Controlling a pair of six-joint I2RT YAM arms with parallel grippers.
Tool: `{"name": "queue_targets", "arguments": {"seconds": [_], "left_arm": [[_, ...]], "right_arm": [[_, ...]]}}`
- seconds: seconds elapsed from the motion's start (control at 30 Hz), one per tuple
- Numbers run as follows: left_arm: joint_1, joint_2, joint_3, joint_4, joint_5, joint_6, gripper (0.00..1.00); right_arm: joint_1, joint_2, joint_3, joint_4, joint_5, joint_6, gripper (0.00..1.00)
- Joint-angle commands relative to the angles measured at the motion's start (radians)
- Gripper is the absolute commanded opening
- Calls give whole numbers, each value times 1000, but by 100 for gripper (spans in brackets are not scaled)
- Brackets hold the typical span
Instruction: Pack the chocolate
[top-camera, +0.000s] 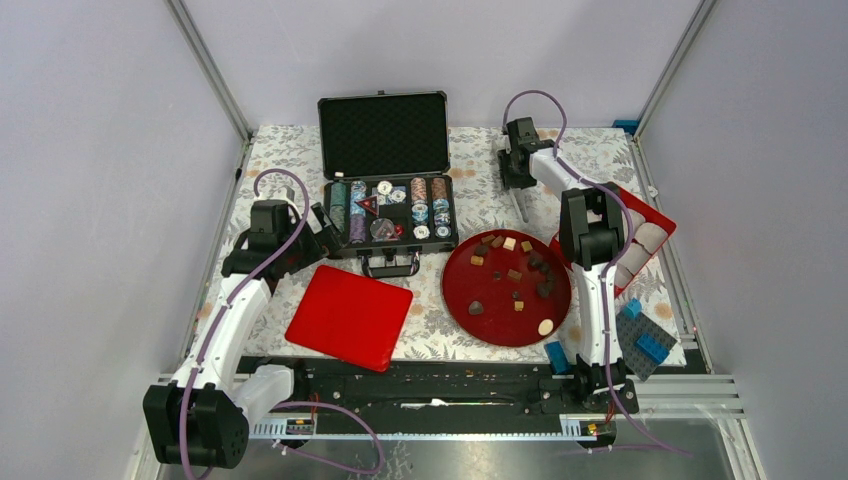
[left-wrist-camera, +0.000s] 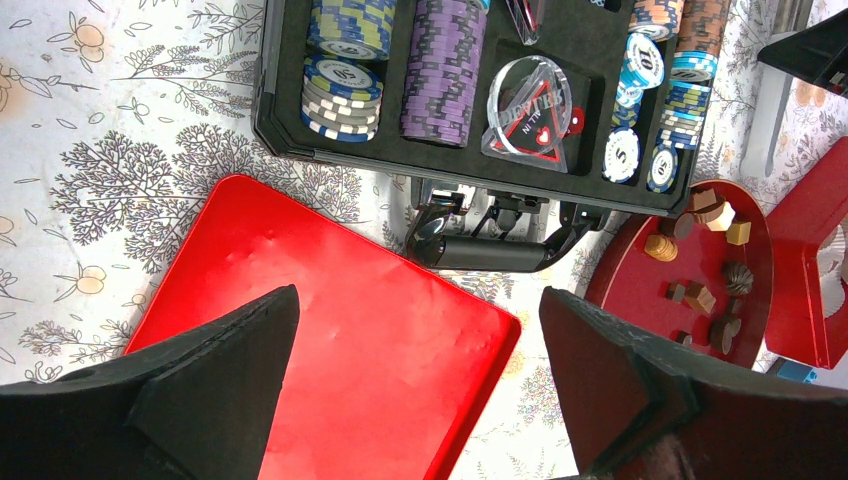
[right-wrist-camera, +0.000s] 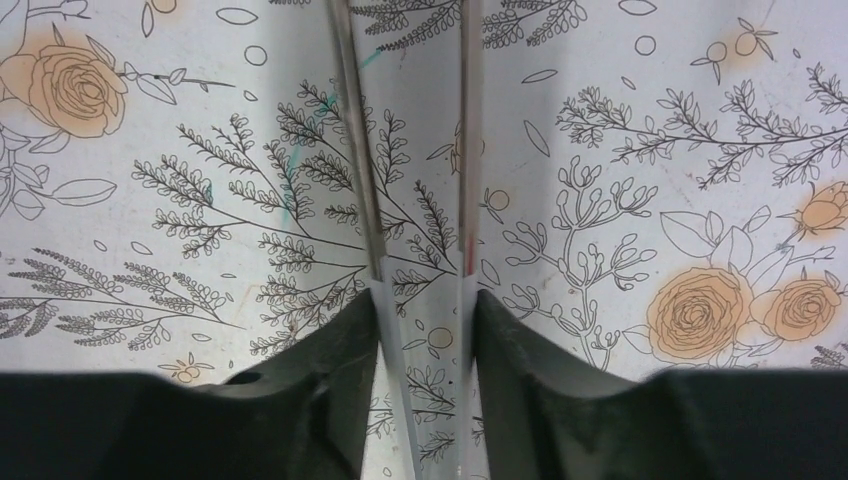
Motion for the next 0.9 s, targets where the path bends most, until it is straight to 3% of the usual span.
{"name": "queue_targets", "arguments": {"seconds": [0.0,0.17,0.4,0.5,0.67,0.87], "left_arm": [[-1,-4,28,42,1,5,99],[-1,-14,28,42,1,7,99],[-1,-27,22,42,7,10,99],[-1,-30,22,42,15,18,99],[-1,-32,23,45,19,29,99],[-1,-37,30,49,31,35,99]], "right_arm": [[-6,4,82,-7,-28,5,34],[-5,1,272,-160,-38,32,6],[-5,-120,356,-315,-65,109,6],[2,-239,211,-358,-50,159,7],[29,-584,-245,-244,-69,257,11],[135,-876,-522,-344,6,285,15]]}}
